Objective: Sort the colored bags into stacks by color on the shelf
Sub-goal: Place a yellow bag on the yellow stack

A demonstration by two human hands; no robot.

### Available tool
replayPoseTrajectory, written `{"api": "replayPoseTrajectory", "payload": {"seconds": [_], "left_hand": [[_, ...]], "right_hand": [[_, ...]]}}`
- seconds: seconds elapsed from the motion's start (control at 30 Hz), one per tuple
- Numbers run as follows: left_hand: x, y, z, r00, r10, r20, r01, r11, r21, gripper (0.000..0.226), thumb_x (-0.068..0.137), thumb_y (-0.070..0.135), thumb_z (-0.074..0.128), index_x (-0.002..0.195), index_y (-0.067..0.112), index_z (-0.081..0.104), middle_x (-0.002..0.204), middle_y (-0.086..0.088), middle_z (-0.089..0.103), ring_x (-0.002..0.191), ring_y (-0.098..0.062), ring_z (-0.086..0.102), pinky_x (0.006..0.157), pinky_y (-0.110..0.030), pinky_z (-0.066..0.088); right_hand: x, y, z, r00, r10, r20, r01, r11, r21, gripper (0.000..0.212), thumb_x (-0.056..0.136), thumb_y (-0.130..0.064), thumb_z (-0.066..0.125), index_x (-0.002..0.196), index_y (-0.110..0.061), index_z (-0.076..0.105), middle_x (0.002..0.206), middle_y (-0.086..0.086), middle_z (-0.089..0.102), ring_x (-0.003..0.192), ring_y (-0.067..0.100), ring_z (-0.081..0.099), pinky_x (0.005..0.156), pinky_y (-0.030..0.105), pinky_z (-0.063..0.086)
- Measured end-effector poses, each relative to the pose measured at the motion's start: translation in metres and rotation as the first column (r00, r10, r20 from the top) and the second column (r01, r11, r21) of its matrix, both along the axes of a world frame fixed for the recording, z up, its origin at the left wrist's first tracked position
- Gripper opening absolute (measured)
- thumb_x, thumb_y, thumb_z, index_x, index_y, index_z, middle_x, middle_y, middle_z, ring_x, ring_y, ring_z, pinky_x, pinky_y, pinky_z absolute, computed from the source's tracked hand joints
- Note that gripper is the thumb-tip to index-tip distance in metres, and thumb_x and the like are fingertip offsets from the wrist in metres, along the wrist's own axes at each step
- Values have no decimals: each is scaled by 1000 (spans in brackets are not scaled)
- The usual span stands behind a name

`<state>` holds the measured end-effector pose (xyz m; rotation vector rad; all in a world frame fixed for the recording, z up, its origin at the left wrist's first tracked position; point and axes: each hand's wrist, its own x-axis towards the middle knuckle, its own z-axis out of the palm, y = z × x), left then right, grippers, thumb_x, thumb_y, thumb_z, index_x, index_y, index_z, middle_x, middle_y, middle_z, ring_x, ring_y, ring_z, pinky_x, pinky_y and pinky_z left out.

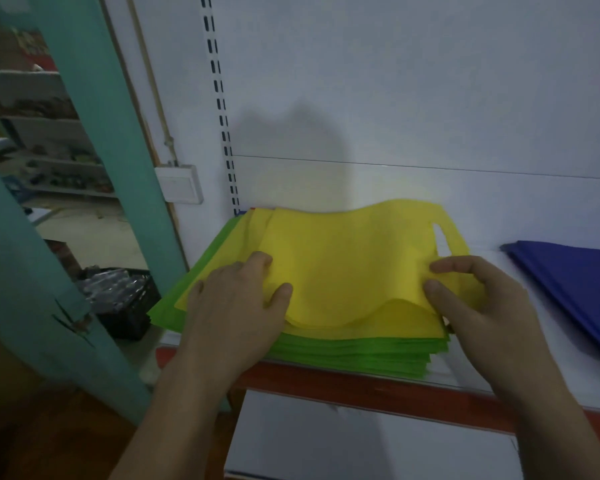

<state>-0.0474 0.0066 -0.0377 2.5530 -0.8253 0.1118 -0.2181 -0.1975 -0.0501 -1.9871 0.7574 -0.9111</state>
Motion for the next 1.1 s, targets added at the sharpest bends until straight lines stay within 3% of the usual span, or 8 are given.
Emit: {"api": "replayPoseTrajectory", "payload": {"seconds": [0.23, 0.33, 0.4, 0.57, 0.67, 0.83, 1.0, 1.1], "left_hand": [[0, -20, 1, 998, -66, 12, 67, 987, -150, 46, 87, 18, 69, 125, 35, 50, 121, 9, 61, 92, -10, 58, 70, -29, 44], [-4, -27, 6, 998, -57, 35, 65, 946, -318, 47, 86, 9, 65, 124, 35, 52, 95, 13, 58, 56, -4, 54, 49, -26, 39], [-10, -33, 10, 998, -60, 34, 68, 888, -454, 43, 88, 7, 61, 118, 36, 51, 84, 15, 53, 54, -9, 53, 42, -29, 36], [-44, -65, 18, 974, -220, -51, 142, 773, -618, 38, 94, 7, 56, 111, 39, 46, 85, 3, 56, 60, -24, 53, 46, -45, 41], [-76, -94, 23, 945, -327, -11, 234, 698, -677, 35, 93, 7, 56, 112, 36, 49, 89, 9, 55, 64, -24, 53, 47, -38, 41], [-147, -155, 22, 918, -389, 83, 310, 570, -761, 41, 83, 11, 64, 117, 30, 52, 107, 24, 55, 96, 4, 55, 69, -10, 42], [-240, -220, 9, 876, -480, 58, 341, 529, -777, 37, 81, 5, 75, 101, 33, 63, 98, 31, 62, 87, 7, 60, 65, -6, 43], [-302, -260, 1, 834, -549, 46, 367, 491, -790, 34, 79, -3, 76, 93, 25, 65, 91, 38, 62, 79, 12, 59, 62, -2, 41]], "right_hand": [[-20, -13, 9, 994, 31, 107, -48, 985, 165, 29, 74, -11, 83, 92, -32, 74, 98, -21, 72, 88, 10, 68, 81, 42, 56], [-21, -14, 8, 991, 52, 119, -73, 982, 174, 25, 77, -8, 81, 88, -29, 75, 98, -18, 73, 91, 9, 68, 84, 42, 56], [-28, -17, 10, 989, 35, 144, -55, 989, 140, 24, 79, -5, 79, 86, -28, 75, 95, -23, 72, 87, 2, 65, 78, 37, 53], [-75, -40, 11, 979, -57, 196, 31, 990, 136, 25, 83, -4, 74, 87, -28, 74, 95, -30, 68, 87, -6, 61, 70, 28, 46], [-113, -54, 9, 970, -111, 218, 84, 988, 129, 25, 83, -2, 74, 91, -26, 74, 100, -29, 67, 91, -6, 61, 69, 23, 47], [-202, -90, 10, 942, -214, 259, 190, 975, 114, 27, 79, 0, 77, 92, -23, 73, 100, -26, 70, 93, -6, 62, 70, 16, 50], [-316, -133, 9, 913, -336, 231, 310, 940, 141, 25, 79, -8, 80, 92, -28, 74, 102, -33, 68, 95, -8, 63, 77, 32, 53], [-385, -156, 7, 886, -410, 218, 386, 911, 147, 25, 79, -13, 80, 91, -33, 74, 107, -29, 66, 99, -3, 61, 79, 29, 51]]}}
